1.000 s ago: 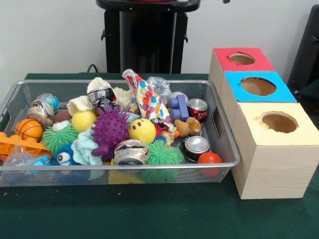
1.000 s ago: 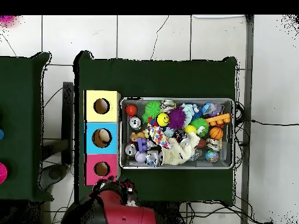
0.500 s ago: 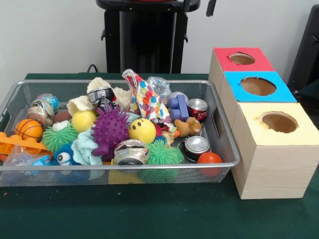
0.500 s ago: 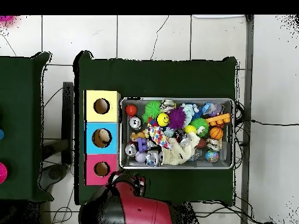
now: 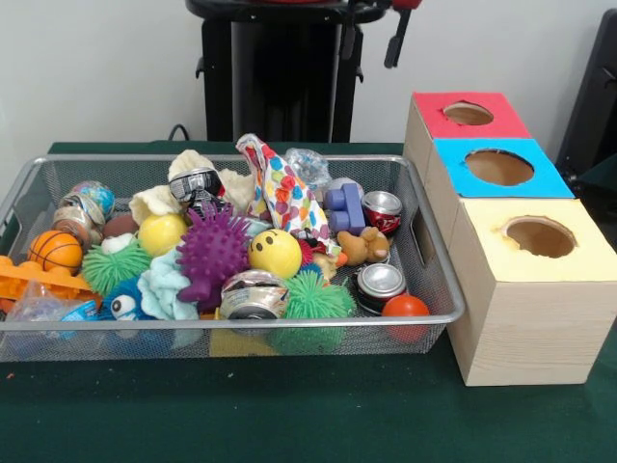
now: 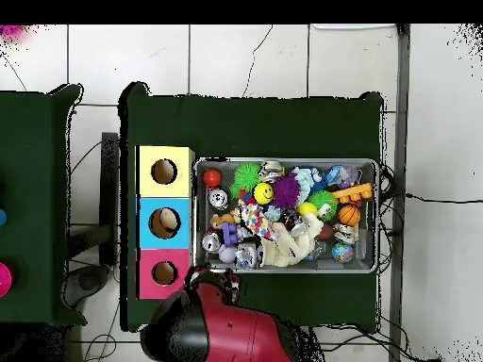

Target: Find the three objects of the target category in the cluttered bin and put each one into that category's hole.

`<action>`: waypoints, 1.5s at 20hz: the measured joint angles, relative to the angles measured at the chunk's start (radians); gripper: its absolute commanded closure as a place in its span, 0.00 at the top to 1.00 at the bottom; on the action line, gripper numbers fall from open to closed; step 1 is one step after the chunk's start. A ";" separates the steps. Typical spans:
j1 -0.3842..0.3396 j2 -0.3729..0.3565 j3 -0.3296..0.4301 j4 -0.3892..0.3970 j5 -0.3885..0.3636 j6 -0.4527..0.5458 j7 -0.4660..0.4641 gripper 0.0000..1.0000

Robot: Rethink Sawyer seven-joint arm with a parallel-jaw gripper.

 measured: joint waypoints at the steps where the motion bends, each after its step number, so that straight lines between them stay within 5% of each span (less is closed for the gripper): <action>1: 0.000 0.005 0.000 0.000 0.000 -0.005 0.000 1.00; 30: 0.000 0.345 0.004 -0.002 0.002 -0.319 0.000 1.00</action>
